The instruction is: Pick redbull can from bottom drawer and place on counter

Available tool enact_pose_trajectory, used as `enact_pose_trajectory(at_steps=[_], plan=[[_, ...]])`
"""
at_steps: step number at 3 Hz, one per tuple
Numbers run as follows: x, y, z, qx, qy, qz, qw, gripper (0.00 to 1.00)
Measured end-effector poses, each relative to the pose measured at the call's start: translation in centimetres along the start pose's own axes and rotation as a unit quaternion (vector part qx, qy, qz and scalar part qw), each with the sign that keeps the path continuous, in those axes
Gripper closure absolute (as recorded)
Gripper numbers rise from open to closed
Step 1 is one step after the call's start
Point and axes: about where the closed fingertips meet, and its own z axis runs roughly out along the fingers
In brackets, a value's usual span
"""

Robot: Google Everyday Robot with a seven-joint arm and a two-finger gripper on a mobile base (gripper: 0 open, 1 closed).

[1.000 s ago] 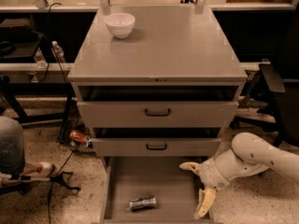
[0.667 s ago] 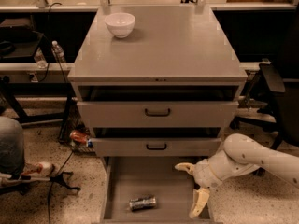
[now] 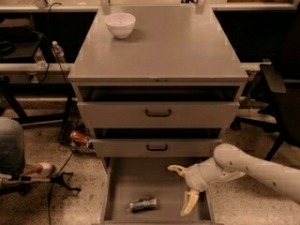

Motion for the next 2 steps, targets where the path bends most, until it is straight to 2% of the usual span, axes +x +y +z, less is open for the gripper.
enact_pose_trajectory(at_steps=[1,2], plan=[[2.96,-1.13,4.46,0.003,-0.029,-0.011,0.9995,0.00],[2.96,-1.13,4.47,0.003,-0.029,-0.011,0.9995,0.00]])
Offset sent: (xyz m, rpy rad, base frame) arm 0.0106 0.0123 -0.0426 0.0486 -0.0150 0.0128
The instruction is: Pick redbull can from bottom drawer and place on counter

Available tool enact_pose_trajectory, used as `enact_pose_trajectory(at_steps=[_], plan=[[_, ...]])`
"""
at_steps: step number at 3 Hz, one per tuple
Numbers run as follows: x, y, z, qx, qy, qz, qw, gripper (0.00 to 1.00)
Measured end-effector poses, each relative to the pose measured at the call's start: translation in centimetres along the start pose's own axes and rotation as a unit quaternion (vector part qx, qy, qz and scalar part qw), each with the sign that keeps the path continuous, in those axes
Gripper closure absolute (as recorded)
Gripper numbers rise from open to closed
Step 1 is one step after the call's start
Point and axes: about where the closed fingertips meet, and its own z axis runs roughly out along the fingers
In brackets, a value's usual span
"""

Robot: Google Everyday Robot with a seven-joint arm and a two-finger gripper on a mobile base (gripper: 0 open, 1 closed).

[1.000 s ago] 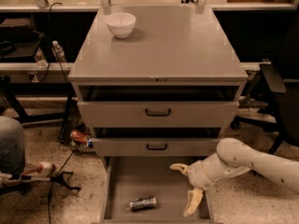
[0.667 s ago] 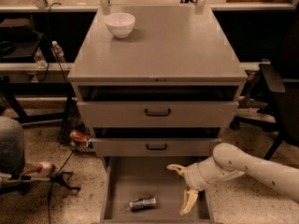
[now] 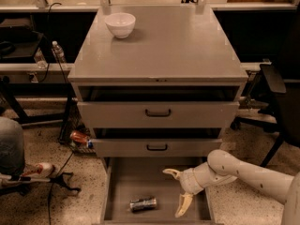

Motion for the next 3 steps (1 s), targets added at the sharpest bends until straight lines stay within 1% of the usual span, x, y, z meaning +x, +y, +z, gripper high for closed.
enact_pose_trajectory(at_steps=[1,2,3], plan=[[0.7,-0.4,0.5,0.010,0.002,-0.006,0.9999,0.00],[2.4,-2.0,1.2,0.042,-0.002,-0.020,0.9989,0.00],[4.7,-3.4,2.5,0.059,-0.006,-0.027,0.9979,0.00]])
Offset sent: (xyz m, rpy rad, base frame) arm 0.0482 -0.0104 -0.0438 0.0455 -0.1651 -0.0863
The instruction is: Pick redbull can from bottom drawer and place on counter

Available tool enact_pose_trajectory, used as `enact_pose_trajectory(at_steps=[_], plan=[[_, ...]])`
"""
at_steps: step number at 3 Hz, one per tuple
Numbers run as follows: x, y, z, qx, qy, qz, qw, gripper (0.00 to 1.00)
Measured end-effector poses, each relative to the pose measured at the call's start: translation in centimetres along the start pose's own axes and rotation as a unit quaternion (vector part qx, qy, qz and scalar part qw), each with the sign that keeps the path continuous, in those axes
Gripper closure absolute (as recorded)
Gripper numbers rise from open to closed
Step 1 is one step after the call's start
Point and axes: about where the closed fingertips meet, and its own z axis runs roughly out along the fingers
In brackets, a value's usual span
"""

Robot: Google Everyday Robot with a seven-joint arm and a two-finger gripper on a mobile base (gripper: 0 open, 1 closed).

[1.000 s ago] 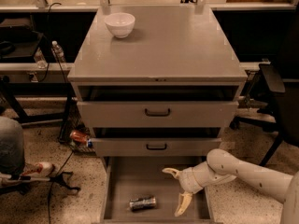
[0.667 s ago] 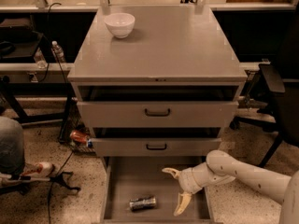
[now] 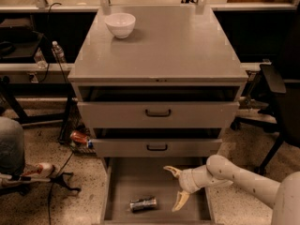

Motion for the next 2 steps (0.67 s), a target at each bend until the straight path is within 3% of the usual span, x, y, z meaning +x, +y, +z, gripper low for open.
enact_pose_trajectory(at_steps=[1,2], plan=[[5.3,-0.9,5.4,0.004,-0.014,-0.002,0.9999,0.00],[5.5,-0.9,6.7,0.003,-0.015,0.001,0.9999,0.00]])
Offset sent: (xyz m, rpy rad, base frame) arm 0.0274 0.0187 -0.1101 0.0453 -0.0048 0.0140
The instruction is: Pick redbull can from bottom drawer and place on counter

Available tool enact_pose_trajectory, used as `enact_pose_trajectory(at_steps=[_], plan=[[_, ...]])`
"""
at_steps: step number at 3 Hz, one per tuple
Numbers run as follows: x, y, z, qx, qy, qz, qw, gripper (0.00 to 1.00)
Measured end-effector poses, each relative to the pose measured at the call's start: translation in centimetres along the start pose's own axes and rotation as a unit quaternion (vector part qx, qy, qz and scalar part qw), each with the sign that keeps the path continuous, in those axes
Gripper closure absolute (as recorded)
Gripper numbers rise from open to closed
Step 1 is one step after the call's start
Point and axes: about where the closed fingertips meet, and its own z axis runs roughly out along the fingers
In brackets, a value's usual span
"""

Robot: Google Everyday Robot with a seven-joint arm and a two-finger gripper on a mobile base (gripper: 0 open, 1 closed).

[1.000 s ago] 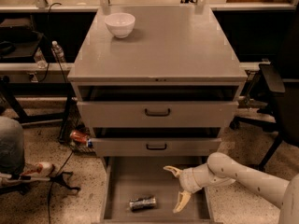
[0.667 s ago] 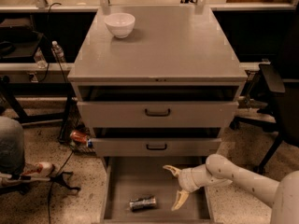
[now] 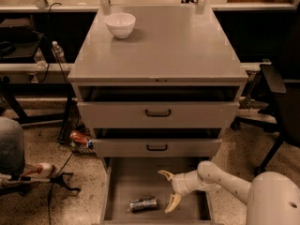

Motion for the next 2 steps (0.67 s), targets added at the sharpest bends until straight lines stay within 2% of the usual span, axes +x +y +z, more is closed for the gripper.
enact_pose_trajectory(at_steps=[1,2], plan=[[0.8,0.0,2.8,0.008,0.002,0.011,0.9999,0.00],[1.6,0.4,5.5,0.010,0.001,0.008,0.9999,0.00]])
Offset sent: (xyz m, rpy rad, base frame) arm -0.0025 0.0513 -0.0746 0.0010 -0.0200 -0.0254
